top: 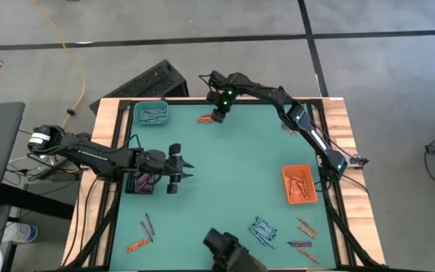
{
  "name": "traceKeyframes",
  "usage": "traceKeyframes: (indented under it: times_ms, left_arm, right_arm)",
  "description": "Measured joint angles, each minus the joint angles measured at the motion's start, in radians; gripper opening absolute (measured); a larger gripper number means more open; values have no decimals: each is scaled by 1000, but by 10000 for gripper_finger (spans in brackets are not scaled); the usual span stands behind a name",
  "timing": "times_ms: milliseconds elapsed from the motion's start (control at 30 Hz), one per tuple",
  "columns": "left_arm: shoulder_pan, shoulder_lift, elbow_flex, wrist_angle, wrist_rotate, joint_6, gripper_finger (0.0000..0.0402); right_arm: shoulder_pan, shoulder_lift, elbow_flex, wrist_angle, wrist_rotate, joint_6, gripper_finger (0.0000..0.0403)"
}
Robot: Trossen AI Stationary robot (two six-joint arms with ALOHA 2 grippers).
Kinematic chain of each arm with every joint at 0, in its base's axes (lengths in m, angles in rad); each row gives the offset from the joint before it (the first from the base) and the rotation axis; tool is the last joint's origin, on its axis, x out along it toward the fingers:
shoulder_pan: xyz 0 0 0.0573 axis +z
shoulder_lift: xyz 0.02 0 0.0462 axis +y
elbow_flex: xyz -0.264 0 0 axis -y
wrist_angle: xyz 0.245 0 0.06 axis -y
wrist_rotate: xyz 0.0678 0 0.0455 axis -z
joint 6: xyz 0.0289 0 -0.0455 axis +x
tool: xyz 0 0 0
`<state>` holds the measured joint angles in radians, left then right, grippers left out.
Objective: Sort crayons
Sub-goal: Put the orange crayon into the orange bin
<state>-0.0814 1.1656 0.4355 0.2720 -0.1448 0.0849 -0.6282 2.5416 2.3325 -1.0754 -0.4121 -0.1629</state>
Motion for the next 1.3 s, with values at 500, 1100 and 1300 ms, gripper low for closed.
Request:
traceKeyframes:
  times_ms: [500, 1100, 1300]
  left_arm:
    - [36, 0, 13, 33, -204, 54, 132]
    - [468, 397, 239, -112, 257, 351, 132]
    - [454, 575, 362, -105, 221, 339, 132]
  right_arm:
    - [-15, -1, -1, -155, -52, 73, 119]
    - [375, -226, 0, -496, 358, -18, 119]
    - [580, -241, 0, -490, 416, 86, 119]
